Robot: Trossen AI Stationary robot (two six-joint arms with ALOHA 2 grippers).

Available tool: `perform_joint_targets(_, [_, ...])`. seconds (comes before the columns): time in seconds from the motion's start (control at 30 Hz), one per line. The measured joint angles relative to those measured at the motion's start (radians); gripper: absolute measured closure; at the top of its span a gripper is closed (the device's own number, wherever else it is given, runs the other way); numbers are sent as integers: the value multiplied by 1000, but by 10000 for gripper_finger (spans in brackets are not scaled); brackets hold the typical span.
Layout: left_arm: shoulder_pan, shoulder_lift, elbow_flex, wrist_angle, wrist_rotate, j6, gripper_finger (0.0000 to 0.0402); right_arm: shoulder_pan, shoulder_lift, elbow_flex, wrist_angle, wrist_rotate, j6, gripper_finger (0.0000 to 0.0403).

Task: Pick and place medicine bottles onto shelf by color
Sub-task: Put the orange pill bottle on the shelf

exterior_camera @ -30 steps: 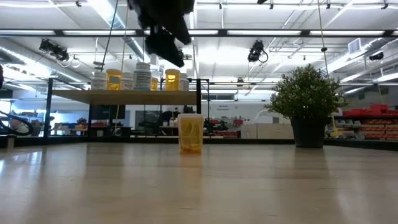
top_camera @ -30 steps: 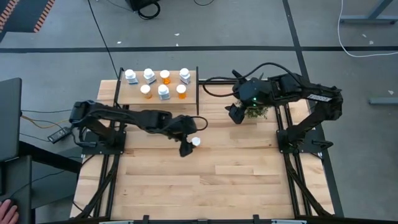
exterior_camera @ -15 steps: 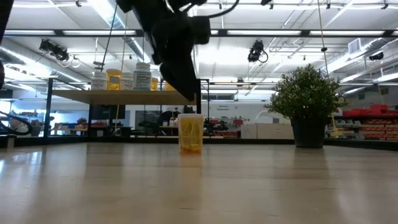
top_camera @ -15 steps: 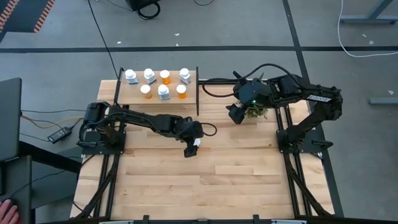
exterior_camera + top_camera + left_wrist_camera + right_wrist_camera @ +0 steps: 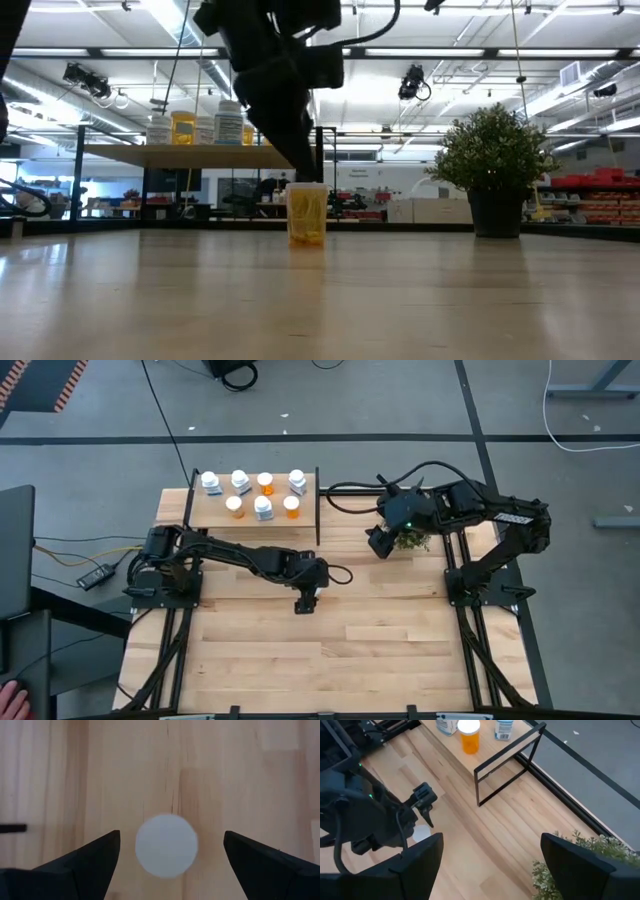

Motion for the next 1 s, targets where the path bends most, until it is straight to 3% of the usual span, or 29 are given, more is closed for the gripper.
perform_joint_targets(0.5, [5,68,0,3,7,27,54,29,0,0,-24,29,46,61])
perform_joint_targets(1.0, [5,65,0,23,7,-9,128,30,0,0,-37,34,48,61])
